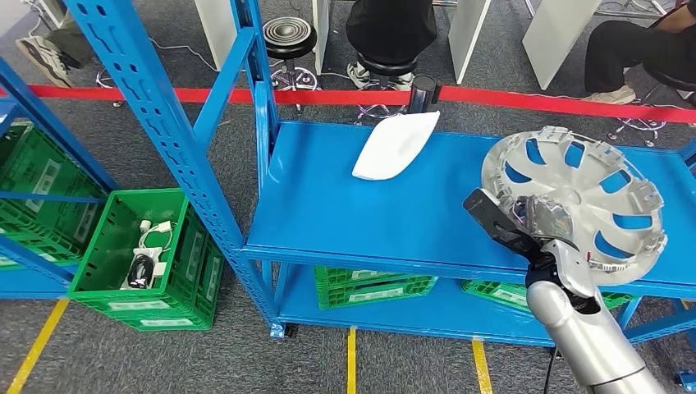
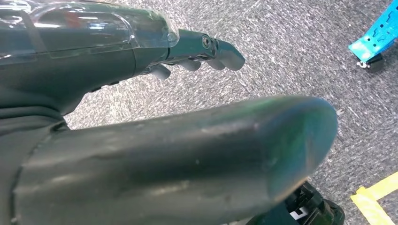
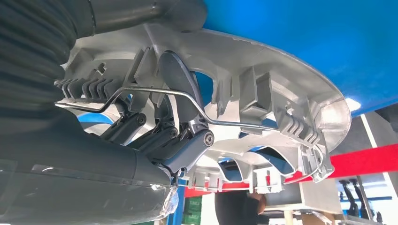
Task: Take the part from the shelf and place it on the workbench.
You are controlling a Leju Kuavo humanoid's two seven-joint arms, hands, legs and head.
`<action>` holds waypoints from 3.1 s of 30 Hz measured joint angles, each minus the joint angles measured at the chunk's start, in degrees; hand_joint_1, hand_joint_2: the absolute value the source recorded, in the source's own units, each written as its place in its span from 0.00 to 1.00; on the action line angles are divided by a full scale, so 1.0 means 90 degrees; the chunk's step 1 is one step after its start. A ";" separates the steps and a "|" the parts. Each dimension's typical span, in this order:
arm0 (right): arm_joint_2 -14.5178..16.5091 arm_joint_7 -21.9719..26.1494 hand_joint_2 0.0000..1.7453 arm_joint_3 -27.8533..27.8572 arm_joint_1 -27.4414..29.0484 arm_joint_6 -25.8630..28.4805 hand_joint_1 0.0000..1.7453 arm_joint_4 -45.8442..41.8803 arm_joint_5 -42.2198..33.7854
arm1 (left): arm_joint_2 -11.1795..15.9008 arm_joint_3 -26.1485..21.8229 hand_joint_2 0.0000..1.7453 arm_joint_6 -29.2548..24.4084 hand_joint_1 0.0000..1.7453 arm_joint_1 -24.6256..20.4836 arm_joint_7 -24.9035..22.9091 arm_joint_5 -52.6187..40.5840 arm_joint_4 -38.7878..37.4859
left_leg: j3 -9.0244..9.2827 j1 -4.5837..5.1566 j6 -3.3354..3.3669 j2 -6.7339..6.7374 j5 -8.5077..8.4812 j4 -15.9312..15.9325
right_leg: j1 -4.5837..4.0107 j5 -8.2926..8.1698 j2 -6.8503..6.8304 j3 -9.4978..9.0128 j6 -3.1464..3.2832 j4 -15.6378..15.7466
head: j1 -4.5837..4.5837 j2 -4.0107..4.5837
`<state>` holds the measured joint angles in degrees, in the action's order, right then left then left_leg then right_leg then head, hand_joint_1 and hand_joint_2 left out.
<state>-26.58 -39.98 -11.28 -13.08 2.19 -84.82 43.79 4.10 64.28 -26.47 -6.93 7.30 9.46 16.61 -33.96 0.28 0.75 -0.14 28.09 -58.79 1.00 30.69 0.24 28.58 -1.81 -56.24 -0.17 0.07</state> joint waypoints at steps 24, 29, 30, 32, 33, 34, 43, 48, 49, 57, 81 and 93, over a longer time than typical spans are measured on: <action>0.1896 0.7056 1.00 0.0117 0.1702 0.4124 1.00 -0.4514 -0.3958 | -0.0343 -0.1571 1.00 0.0491 0.00 -0.0342 0.2231 0.1970 -0.0018 | 0.0001 -0.0019 -0.0011 -0.0079 0.0007 0.0004 | -0.0017 0.0030 -0.0045 -0.0007 0.0032 -0.0015 | 0.0004 0.0000; 0.2154 0.7190 1.00 0.0024 0.1788 0.4119 1.00 -0.5276 -0.4063 | -0.0368 -0.1599 1.00 0.0500 0.00 -0.0378 0.2241 0.1919 -0.0017 | 0.0004 -0.0014 -0.0016 -0.0061 0.0010 0.0004 | -0.0012 0.0029 -0.0038 -0.0005 0.0031 -0.0013 | -0.0007 0.0000; 0.2187 0.7191 1.00 0.0005 0.1803 0.4119 1.00 -0.5366 -0.4071 | -0.0372 -0.1600 1.00 0.0498 0.00 -0.0379 0.2242 0.1917 -0.0017 | 0.0004 -0.0013 -0.0016 -0.0059 0.0010 0.0003 | -0.0011 0.0029 -0.0037 -0.0003 0.0031 -0.0013 | -0.0005 0.0000; 0.2241 0.7191 1.00 -0.0029 0.1816 0.4119 1.00 -0.5525 -0.4081 | -0.0384 -0.1600 1.00 0.0496 0.00 -0.0380 0.2243 0.1914 -0.0017 | 0.0006 -0.0012 -0.0016 -0.0058 0.0010 0.0003 | -0.0010 0.0029 -0.0034 0.0000 0.0031 -0.0013 | -0.0005 0.0000; 0.2265 0.7191 1.00 -0.0039 0.1819 0.4119 1.00 -0.5579 -0.4083 | -0.0389 -0.1600 1.00 0.0495 0.00 -0.0380 0.2243 0.1913 -0.0017 | 0.0008 -0.0012 -0.0016 -0.0057 0.0010 0.0003 | -0.0010 0.0029 -0.0032 0.0000 0.0031 -0.0013 | -0.0007 0.0000; 0.2285 0.7191 1.00 -0.0047 0.1822 0.4118 1.00 -0.5613 -0.4085 | -0.0393 -0.1600 1.00 0.0495 0.00 -0.0380 0.2243 0.1912 -0.0017 | 0.0009 -0.0012 -0.0016 -0.0056 0.0010 0.0003 | -0.0011 0.0029 -0.0030 -0.0001 0.0031 -0.0013 | -0.0009 0.0000; 0.2377 0.7241 1.00 -0.0147 0.1919 0.4116 0.90 -0.5665 -0.4246 | -0.0492 -0.1600 1.00 0.0626 0.00 -0.0381 0.2258 0.1771 -0.0017 | 0.0012 -0.0013 -0.0016 -0.0055 0.0011 0.0002 | -0.0011 0.0029 -0.0023 -0.0007 0.0031 -0.0014 | -0.0005 0.0000; 0.2386 0.7229 1.00 -0.0209 0.1944 0.4114 0.88 -0.5680 -0.4413 | -0.0549 -0.1600 1.00 0.0631 0.00 -0.0379 0.2258 0.1735 -0.0017 | 0.0012 -0.0013 -0.0017 -0.0054 0.0011 0.0003 | -0.0012 0.0029 -0.0023 -0.0006 0.0031 -0.0015 | -0.0006 0.0000; 0.2387 0.7228 1.00 -0.0216 0.1948 0.4114 0.88 -0.5682 -0.4429 | -0.0552 -0.1600 1.00 0.0651 0.00 -0.0379 0.2258 0.1734 -0.0017 | 0.0012 -0.0013 -0.0017 -0.0053 0.0011 0.0003 | -0.0012 0.0029 -0.0023 -0.0006 0.0031 -0.0015 | -0.0006 0.0000; 0.2384 0.7054 1.00 -0.0305 0.1989 0.4111 0.88 -0.5717 -0.4464 | -0.0555 -0.1600 1.00 0.0983 0.00 -0.0364 0.2258 0.1921 -0.0019 | 0.0011 -0.0013 -0.0017 -0.0029 0.0011 0.0004 | -0.0012 0.0029 -0.0023 -0.0007 0.0031 -0.0015 | -0.0007 0.0000; 0.2341 0.6953 1.00 -0.0590 0.2046 0.4111 0.88 -0.5569 -0.4625 | -0.0659 -0.1605 1.00 0.1088 0.00 -0.0331 0.2407 0.2206 -0.0019 | 0.0011 -0.0012 -0.0023 0.0006 0.0016 0.0006 | -0.0012 0.0029 -0.0009 -0.0004 0.0031 -0.0015 | -0.0013 0.0000; 0.2245 0.6952 1.00 -0.0712 0.1845 0.4111 0.88 -0.5289 -0.5057 | -0.0616 -0.1608 1.00 0.0997 0.00 -0.0262 0.2516 0.2277 -0.0019 | 0.0012 -0.0003 -0.0018 0.0038 0.0023 0.0002 | -0.0009 0.0026 0.0004 -0.0002 0.0029 -0.0013 | -0.0007 0.0000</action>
<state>-6.38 22.59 -17.69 3.52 39.19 -132.42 -1.73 -1.44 49.81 -17.49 -9.29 29.94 29.95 16.44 -33.86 0.25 0.59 0.20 28.30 -58.78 0.92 30.93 0.28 28.56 -1.56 -56.36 -0.23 0.07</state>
